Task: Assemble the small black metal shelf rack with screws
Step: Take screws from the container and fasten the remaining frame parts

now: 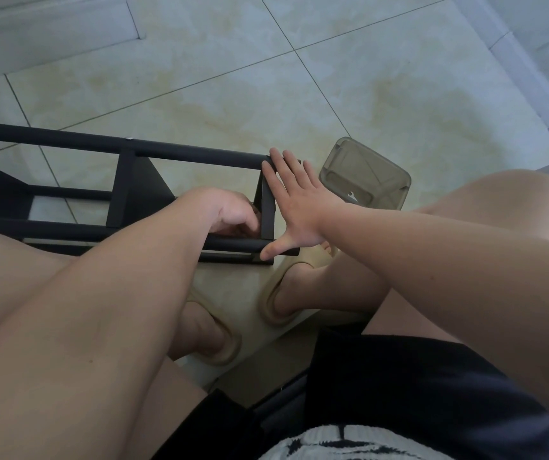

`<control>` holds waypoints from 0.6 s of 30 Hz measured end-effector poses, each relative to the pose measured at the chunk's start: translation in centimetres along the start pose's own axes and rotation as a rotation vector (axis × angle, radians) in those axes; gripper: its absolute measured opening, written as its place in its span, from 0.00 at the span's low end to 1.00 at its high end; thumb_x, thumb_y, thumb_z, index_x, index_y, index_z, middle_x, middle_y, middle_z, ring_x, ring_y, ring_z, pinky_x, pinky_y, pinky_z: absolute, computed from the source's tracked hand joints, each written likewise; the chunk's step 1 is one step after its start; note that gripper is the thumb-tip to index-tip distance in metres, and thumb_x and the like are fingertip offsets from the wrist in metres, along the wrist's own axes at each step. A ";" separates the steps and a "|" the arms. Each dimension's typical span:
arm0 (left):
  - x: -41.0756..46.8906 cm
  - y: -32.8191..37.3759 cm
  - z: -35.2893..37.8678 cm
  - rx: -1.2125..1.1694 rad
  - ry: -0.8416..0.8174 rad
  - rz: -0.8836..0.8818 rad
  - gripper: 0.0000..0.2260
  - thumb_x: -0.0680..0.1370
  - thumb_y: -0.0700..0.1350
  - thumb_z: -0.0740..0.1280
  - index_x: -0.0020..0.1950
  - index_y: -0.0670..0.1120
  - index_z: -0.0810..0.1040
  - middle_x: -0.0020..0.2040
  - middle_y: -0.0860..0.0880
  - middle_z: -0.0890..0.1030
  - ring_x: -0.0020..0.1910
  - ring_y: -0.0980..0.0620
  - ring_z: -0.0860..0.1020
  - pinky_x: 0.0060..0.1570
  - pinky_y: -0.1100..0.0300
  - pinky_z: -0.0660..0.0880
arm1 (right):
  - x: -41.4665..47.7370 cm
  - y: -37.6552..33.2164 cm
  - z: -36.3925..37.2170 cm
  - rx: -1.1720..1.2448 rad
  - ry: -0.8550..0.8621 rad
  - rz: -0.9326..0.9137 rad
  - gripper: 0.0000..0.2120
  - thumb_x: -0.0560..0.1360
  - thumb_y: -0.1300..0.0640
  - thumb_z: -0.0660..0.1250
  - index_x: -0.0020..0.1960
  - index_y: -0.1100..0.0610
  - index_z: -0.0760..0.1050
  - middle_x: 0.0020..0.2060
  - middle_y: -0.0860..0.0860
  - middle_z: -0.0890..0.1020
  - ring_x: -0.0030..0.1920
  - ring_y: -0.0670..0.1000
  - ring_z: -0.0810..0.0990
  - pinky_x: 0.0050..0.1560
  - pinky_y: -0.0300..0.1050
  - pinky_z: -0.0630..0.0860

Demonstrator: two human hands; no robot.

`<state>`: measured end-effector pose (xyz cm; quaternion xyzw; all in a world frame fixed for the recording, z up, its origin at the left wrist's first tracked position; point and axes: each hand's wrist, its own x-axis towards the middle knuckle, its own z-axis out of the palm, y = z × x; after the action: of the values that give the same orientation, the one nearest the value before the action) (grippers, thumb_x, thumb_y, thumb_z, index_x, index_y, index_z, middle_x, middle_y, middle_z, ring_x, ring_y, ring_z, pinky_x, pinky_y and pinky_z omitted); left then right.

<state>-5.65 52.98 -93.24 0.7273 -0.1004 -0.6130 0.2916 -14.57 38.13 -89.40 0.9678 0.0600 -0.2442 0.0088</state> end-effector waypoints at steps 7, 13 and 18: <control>0.1 -0.4 0.0 -0.009 -0.017 0.041 0.14 0.74 0.32 0.66 0.59 0.38 0.81 0.58 0.35 0.82 0.61 0.35 0.79 0.67 0.40 0.73 | -0.1 -0.1 -0.1 0.000 0.000 -0.002 0.74 0.55 0.12 0.53 0.80 0.60 0.29 0.79 0.59 0.30 0.78 0.62 0.29 0.77 0.61 0.34; 0.3 -0.7 0.1 -0.056 -0.028 0.037 0.12 0.74 0.33 0.66 0.56 0.36 0.82 0.51 0.36 0.82 0.49 0.39 0.79 0.59 0.48 0.74 | -0.2 0.0 -0.3 0.000 -0.007 -0.003 0.74 0.56 0.13 0.56 0.80 0.60 0.29 0.79 0.59 0.30 0.78 0.61 0.29 0.77 0.61 0.34; 0.0 -0.6 -0.3 -0.045 -0.032 0.025 0.05 0.73 0.36 0.68 0.45 0.41 0.83 0.40 0.43 0.82 0.43 0.44 0.78 0.51 0.53 0.72 | -0.1 0.1 -0.5 -0.006 -0.012 0.005 0.74 0.54 0.13 0.53 0.80 0.60 0.29 0.79 0.60 0.31 0.79 0.62 0.30 0.78 0.61 0.35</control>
<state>-5.54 53.58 -93.56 0.7095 -0.1001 -0.6230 0.3140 -14.39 38.10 -88.95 0.9665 0.0581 -0.2498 0.0129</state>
